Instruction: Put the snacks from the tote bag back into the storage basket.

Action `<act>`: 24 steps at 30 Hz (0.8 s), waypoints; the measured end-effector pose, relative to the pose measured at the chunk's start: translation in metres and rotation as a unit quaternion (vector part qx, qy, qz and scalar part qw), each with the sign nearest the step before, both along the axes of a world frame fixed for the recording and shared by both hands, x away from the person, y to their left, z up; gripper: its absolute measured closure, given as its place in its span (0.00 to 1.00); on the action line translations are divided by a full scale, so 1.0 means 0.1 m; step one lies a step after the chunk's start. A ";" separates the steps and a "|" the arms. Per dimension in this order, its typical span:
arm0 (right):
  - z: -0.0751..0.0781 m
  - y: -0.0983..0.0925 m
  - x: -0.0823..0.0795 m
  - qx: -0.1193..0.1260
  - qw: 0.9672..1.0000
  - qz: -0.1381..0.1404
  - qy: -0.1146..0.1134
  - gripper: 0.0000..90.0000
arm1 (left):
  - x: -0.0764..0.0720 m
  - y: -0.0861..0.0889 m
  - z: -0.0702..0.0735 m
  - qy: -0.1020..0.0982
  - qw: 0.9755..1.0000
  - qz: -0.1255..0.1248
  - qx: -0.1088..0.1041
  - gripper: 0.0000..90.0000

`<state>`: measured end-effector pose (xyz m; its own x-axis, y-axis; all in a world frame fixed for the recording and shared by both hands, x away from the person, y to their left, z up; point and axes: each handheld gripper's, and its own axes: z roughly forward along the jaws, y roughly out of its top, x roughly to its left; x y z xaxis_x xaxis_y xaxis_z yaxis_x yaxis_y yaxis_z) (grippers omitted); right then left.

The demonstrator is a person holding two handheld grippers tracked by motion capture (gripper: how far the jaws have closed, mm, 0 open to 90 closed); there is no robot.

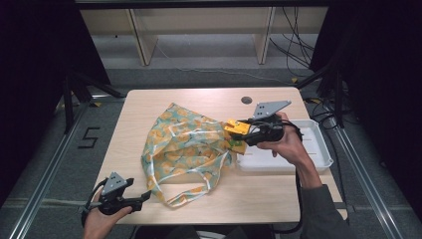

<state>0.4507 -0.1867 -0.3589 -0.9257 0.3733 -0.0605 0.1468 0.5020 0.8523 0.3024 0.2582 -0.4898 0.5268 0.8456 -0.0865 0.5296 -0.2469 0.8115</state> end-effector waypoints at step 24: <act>-0.17 -0.50 0.00 -0.004 0.999 -0.039 -0.002 0.57 | 0.01 0.07 -0.01 0.011 1.000 0.010 0.002 0.21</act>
<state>0.4506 -0.2367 -0.3764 -0.8937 0.4435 -0.0682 0.1817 0.4966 0.8487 0.3031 0.2653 -0.4912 0.5079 0.8563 -0.0941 0.5515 -0.2393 0.7991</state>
